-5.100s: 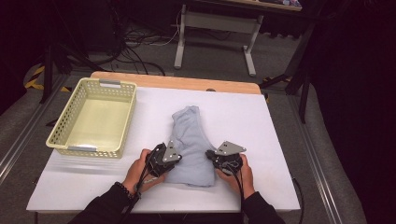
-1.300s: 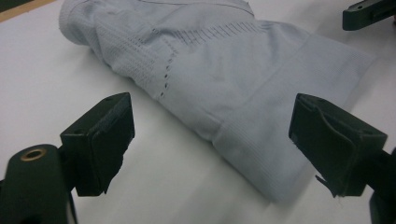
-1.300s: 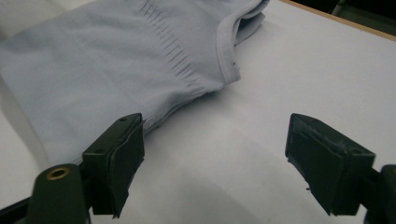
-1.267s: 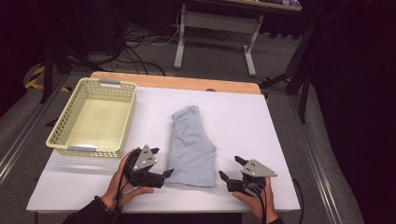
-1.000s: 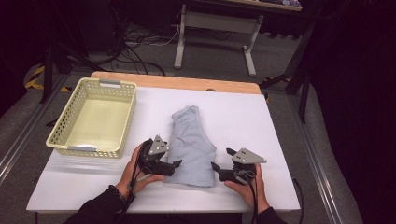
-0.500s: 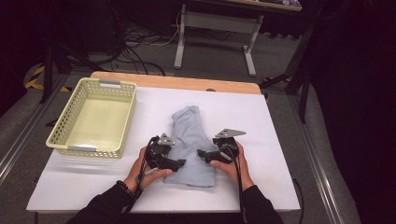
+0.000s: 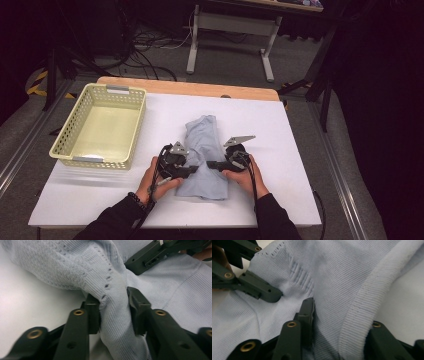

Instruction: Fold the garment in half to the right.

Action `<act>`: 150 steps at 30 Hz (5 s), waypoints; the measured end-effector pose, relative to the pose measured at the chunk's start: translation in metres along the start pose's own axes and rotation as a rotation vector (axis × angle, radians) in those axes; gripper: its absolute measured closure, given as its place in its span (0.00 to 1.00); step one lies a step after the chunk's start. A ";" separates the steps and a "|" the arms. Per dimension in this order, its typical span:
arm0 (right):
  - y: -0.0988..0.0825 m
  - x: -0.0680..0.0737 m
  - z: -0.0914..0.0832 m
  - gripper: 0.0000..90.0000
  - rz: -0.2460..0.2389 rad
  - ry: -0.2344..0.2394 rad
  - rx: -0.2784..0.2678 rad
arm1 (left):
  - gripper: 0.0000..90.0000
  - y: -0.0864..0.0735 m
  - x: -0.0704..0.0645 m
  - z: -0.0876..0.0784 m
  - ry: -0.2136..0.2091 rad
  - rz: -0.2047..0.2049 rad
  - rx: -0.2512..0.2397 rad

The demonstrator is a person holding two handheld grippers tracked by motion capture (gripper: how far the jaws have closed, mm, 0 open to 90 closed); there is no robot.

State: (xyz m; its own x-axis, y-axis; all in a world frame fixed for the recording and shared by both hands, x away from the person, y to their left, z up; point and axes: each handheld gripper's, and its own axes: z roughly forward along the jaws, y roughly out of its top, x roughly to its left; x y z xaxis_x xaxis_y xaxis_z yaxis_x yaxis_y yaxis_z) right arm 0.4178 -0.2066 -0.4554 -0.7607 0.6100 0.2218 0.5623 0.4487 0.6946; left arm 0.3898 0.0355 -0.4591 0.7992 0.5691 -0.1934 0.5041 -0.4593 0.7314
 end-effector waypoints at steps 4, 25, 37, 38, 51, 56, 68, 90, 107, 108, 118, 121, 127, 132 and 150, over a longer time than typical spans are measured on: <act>-0.001 0.010 -0.004 0.76 -0.067 -0.047 -0.014 | 0.70 -0.001 0.001 -0.004 0.009 0.009 -0.011; -0.004 0.030 -0.019 0.77 -0.195 -0.106 -0.144 | 0.37 -0.006 -0.001 0.002 -0.023 -0.014 0.009; -0.004 0.039 -0.031 0.78 -0.210 -0.096 -0.204 | 0.73 0.001 -0.007 -0.007 -0.022 0.084 -0.037; -0.004 0.040 -0.032 0.78 -0.211 -0.097 -0.211 | 0.74 0.001 -0.007 -0.008 -0.027 0.084 -0.043; 0.005 0.057 -0.046 0.78 -0.280 -0.124 -0.292 | 0.21 -0.006 0.006 -0.025 -0.037 0.023 -0.073; 0.006 0.057 -0.048 0.79 -0.280 -0.121 -0.331 | 0.18 -0.008 0.003 -0.024 -0.049 0.041 -0.065; 0.012 0.068 -0.047 0.79 -0.315 -0.075 -0.388 | 0.54 -0.011 0.001 -0.036 -0.099 0.067 -0.163; 0.018 0.073 -0.037 0.78 -0.312 -0.053 -0.423 | 0.81 -0.014 -0.004 -0.061 0.011 0.135 -0.166; 0.026 0.080 -0.025 0.78 -0.325 -0.062 -0.454 | 0.81 -0.013 0.002 -0.076 0.065 0.128 -0.146; 0.028 0.081 -0.024 0.78 -0.327 -0.065 -0.457 | 0.81 -0.013 0.003 -0.078 0.066 0.126 -0.144; 0.045 0.085 -0.020 0.78 -0.335 -0.059 -0.490 | 0.81 -0.005 0.008 -0.096 0.112 0.108 -0.146; 0.058 0.090 -0.018 0.78 -0.354 -0.058 -0.506 | 0.81 0.000 0.013 -0.108 0.131 0.105 -0.142; 0.072 0.092 -0.014 0.78 -0.362 -0.045 -0.518 | 0.81 0.004 0.019 -0.120 0.156 0.105 -0.143; 0.087 0.097 -0.006 0.78 -0.373 -0.027 -0.521 | 0.81 0.003 0.026 -0.131 0.178 0.095 -0.146; 0.114 0.108 0.013 0.78 -0.391 -0.003 -0.519 | 0.81 -0.001 0.046 -0.158 0.223 0.048 -0.146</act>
State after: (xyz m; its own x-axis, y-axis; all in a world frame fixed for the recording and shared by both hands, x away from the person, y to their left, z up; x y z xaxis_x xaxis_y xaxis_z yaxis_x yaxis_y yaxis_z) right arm 0.4044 -0.0807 -0.3610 -0.8763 0.4676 -0.1160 0.0134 0.2642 0.9644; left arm 0.3742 0.1695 -0.3653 0.7214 0.6922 -0.0192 0.4017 -0.3958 0.8259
